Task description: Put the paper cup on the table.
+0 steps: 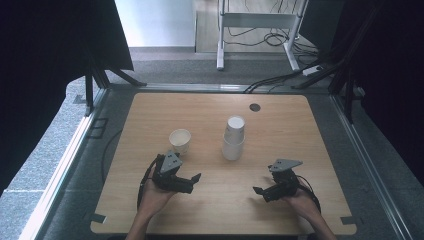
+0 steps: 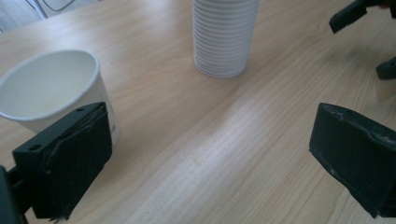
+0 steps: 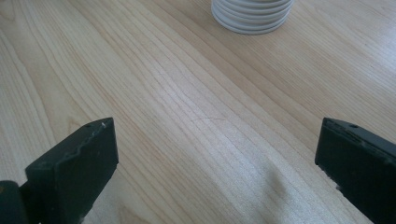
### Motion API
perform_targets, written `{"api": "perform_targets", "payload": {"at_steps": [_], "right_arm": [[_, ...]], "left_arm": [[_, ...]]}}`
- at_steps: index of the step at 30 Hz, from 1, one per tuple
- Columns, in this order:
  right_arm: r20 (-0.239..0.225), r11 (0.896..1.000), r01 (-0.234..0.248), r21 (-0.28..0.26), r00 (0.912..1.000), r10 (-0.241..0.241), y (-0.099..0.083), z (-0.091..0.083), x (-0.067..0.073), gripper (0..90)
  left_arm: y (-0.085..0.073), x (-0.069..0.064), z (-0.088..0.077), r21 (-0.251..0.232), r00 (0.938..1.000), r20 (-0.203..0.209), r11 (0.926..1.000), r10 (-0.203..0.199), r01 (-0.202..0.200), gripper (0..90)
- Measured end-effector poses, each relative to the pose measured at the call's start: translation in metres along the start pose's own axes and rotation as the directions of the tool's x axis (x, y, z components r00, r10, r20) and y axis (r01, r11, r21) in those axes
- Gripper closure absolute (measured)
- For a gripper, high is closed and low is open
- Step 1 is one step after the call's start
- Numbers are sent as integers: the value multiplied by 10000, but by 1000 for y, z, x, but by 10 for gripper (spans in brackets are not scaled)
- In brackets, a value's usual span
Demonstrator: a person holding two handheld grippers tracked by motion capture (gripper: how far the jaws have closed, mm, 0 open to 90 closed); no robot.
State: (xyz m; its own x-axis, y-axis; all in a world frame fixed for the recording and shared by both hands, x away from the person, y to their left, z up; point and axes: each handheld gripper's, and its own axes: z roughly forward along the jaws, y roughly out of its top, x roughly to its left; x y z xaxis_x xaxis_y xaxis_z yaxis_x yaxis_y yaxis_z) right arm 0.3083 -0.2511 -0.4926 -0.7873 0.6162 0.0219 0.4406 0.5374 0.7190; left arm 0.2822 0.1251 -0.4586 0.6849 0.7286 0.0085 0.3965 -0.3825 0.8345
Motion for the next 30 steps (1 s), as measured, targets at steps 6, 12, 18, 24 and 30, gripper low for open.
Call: {"api": "perform_targets", "payload": {"at_steps": [6, 12, 18, 24, 30], "right_arm": [[-3, 10000, -30, 51, 10000, 30, -3, 0, 0, 0], [109, 9997, 72, 214, 9999, -74, -5, 3, -1, 0], [139, 9988, 175, 463, 9997, -182, -8, 8, -1, 0], [124, 9962, 264, 832, 9995, -276, -11, 14, 0, 0], [104, 9943, 360, 1000, 9993, -373, -12, 17, 1, 0]], "left_arm": [[-9, -9, 9, 356, 9999, 42, 9993, 135, -136, 0], [-18, -16, 19, 753, 9996, 212, 9970, 172, -188, 0], [-26, -22, 31, 1393, 9990, 405, 9899, 199, -253, 0], [-32, -27, 40, 2038, 9986, 481, 9785, 233, -326, 0], [-35, -28, 44, 2423, 9985, 456, 9693, 312, -413, 0]]}}
